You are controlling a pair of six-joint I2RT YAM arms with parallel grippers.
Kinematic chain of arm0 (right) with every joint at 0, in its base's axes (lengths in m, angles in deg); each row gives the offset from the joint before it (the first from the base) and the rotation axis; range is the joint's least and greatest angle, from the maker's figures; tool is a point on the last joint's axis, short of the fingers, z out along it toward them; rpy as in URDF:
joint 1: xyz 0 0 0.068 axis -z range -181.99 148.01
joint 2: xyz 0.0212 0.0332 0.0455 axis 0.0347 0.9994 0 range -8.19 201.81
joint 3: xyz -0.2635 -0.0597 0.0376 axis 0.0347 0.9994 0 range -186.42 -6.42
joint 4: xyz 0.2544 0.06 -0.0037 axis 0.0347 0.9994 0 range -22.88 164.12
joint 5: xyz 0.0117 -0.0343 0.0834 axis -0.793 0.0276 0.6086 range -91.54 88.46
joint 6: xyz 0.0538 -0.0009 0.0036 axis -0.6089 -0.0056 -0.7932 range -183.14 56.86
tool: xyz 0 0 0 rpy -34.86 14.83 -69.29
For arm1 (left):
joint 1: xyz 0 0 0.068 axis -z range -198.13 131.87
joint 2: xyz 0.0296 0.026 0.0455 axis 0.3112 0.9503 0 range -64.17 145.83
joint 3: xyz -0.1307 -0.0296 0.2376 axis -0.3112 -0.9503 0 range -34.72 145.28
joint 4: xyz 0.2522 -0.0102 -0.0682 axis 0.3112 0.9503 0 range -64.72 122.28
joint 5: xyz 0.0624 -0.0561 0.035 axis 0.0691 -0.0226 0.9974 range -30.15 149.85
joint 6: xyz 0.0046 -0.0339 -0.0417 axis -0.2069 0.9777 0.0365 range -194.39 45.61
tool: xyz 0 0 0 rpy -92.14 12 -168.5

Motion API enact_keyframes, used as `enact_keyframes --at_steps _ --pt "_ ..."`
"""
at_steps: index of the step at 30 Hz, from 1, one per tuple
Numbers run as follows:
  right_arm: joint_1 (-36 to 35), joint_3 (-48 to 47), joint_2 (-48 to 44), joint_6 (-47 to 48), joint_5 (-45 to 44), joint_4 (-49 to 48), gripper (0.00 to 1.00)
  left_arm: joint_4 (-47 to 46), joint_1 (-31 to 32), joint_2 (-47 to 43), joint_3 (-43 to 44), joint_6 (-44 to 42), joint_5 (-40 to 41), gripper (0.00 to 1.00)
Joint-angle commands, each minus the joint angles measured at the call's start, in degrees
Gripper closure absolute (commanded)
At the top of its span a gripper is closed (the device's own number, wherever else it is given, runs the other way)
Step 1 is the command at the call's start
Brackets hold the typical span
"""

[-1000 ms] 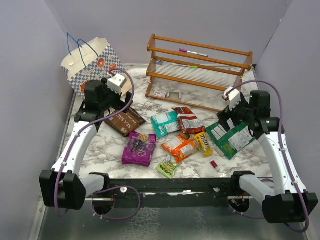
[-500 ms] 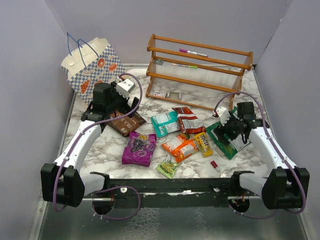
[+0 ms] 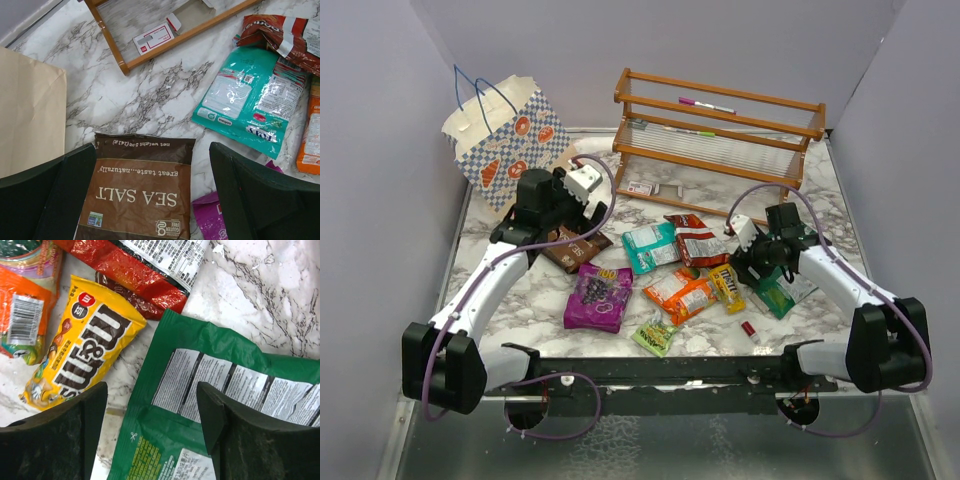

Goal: Place the snacks into the paper bag
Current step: Pick up the snack from the center of the board.

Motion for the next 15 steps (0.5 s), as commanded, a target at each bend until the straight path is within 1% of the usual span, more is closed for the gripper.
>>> enact_keyframes --at_steps 1,9,15 --pt "-2.12 1.38 2.66 -2.31 -4.67 -7.64 0.30 -1.69 1.16 0.11 -0.69 -1.61 2.15 0.01" --pt "-2.64 4.88 3.04 -2.38 -9.18 -12.67 0.40 -1.89 2.34 0.10 -0.79 -2.18 2.93 0.01" --pt "-2.63 7.13 2.62 -2.24 -8.83 -14.46 0.50 -2.26 3.29 0.12 -1.08 -3.31 3.07 0.01"
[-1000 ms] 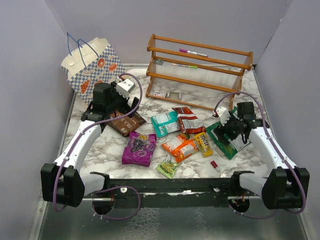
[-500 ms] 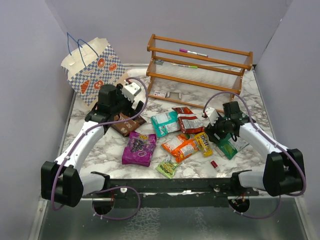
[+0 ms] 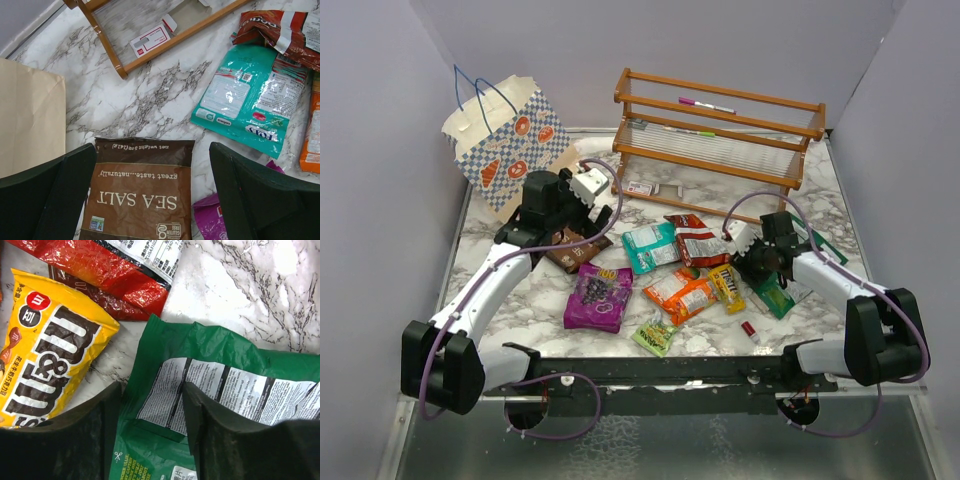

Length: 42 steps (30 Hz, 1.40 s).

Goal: Place the snacks into the paper bag
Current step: Pick up the snack from the center of the board.

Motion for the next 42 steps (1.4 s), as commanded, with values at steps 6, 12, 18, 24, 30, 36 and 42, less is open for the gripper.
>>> enact_keyframes --at_steps 6,12,18,24,30,36,42 --pt "-0.38 1.35 -0.57 -0.67 -0.49 -3.52 0.68 -1.80 1.58 0.18 -0.85 -2.08 0.86 0.01" --pt "-0.38 -1.36 -1.90 -2.16 -1.27 -1.53 0.91 -0.99 2.80 1.12 -0.03 -3.18 -0.08 0.01" --pt "-0.36 -7.24 -6.31 -5.12 -3.80 2.76 0.99 1.23 4.48 3.22 3.84 -3.65 -2.80 0.01" --pt "-0.37 -15.02 -11.99 -6.03 -9.18 9.50 0.99 2.04 5.95 4.41 7.24 -2.77 -8.00 0.01" --pt "-0.36 -23.46 -15.56 -4.46 -12.02 16.85 0.99 3.01 6.88 5.66 11.13 -2.69 -11.45 0.02" --pt "-0.38 -34.13 -14.99 -1.56 -5.03 25.37 0.99 3.52 7.76 5.96 13.54 -2.70 -13.40 0.02" --pt "-0.38 -41.31 -12.01 -0.17 2.95 29.45 0.99 4.17 9.04 6.15 16.11 -3.09 -16.17 0.03"
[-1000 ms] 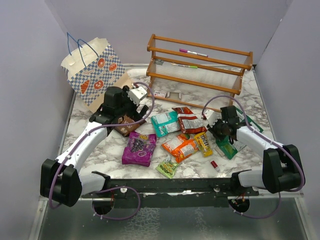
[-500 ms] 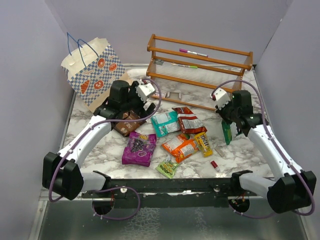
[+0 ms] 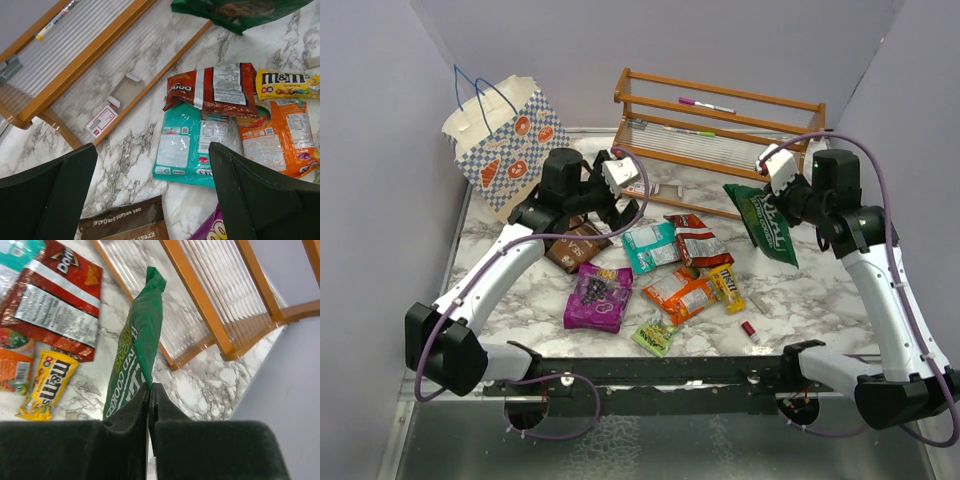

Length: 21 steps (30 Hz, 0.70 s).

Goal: Place the snacks into the paper bag
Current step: Pick up the snack from the center of the board, then place the snack in the paper bag.

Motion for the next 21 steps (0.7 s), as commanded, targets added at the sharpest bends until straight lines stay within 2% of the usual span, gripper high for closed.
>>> enact_keyframes --at_steps 1,7,21 --pt "-0.38 -5.59 1.85 2.46 8.35 4.12 0.99 1.68 1.33 0.46 3.75 -0.48 -5.51 0.04" --pt "-0.37 -9.85 3.73 5.23 19.16 6.20 0.99 7.12 3.29 2.25 9.39 -5.24 -10.74 0.05" --pt "-0.61 -16.71 6.28 7.43 39.30 8.62 0.99 12.27 8.01 9.22 22.58 -8.96 -23.75 0.04"
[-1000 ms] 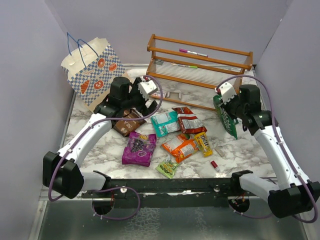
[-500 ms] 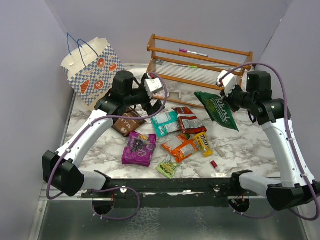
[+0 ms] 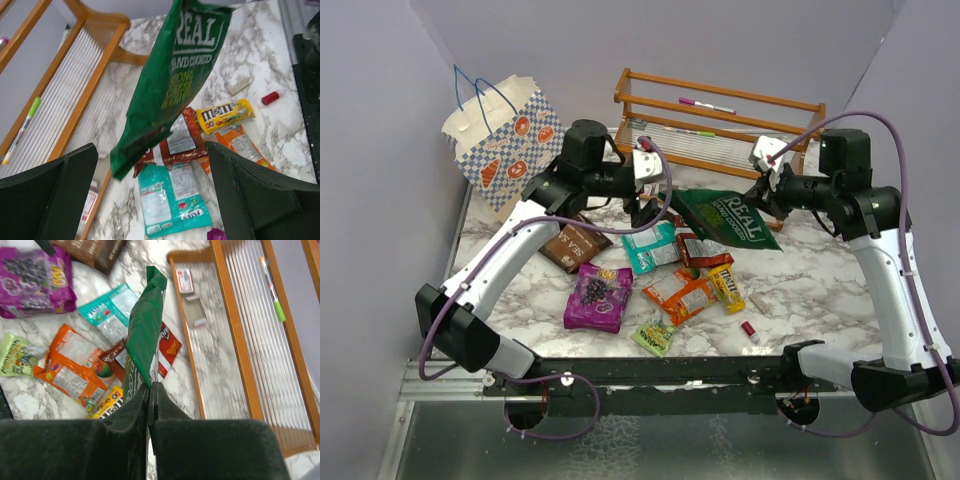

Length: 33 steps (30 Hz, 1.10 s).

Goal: Place the snacks into the paper bag
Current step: Place the snack in the paper bag.

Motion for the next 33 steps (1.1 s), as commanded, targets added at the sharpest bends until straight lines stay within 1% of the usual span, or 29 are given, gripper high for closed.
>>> enact_keyframes --at_steps 1,8,13,16,17,23,25,29,31,32,33 --pt "-0.53 -3.05 0.56 1.11 10.26 -0.21 0.99 2.45 2.86 2.58 4.96 -1.81 -7.48 0.04" --pt "-1.04 -2.69 0.98 1.14 15.00 -0.14 0.99 5.57 6.85 6.80 10.78 -4.42 -6.81 0.04" --pt "-1.34 -1.07 0.09 -0.21 16.69 -2.29 0.99 5.84 9.55 8.89 11.28 -4.07 -6.05 0.12" --pt "-1.37 -0.11 -0.26 -0.75 17.80 -2.91 0.99 5.78 10.81 10.27 11.84 -3.56 -5.72 0.18" --pt "-1.39 0.16 -0.35 -0.91 17.92 -3.03 0.99 5.77 11.08 10.73 12.16 -3.22 -5.76 0.21" --pt "-1.43 2.36 -1.79 -1.90 17.63 -4.86 0.99 5.61 11.70 12.33 12.91 -1.26 -5.95 0.54" --pt "-1.43 2.63 -2.26 -2.65 17.88 -5.49 0.99 5.58 11.89 12.28 12.76 -1.18 -5.51 0.68" --pt "-1.43 3.87 -3.65 -5.28 16.90 -8.18 0.99 4.98 11.89 10.65 11.26 -0.65 -3.59 1.00" --pt "-1.43 4.63 -4.17 -7.05 15.50 -9.77 0.99 3.12 11.84 8.88 9.39 -0.03 -0.81 1.00" --pt "-1.43 4.91 -4.38 -7.98 14.73 -10.46 0.95 1.91 11.88 7.76 8.40 0.34 0.96 1.00" --pt "-1.43 5.09 -4.56 -8.79 14.08 -10.94 0.88 0.97 11.86 6.73 7.59 0.46 2.67 1.00"
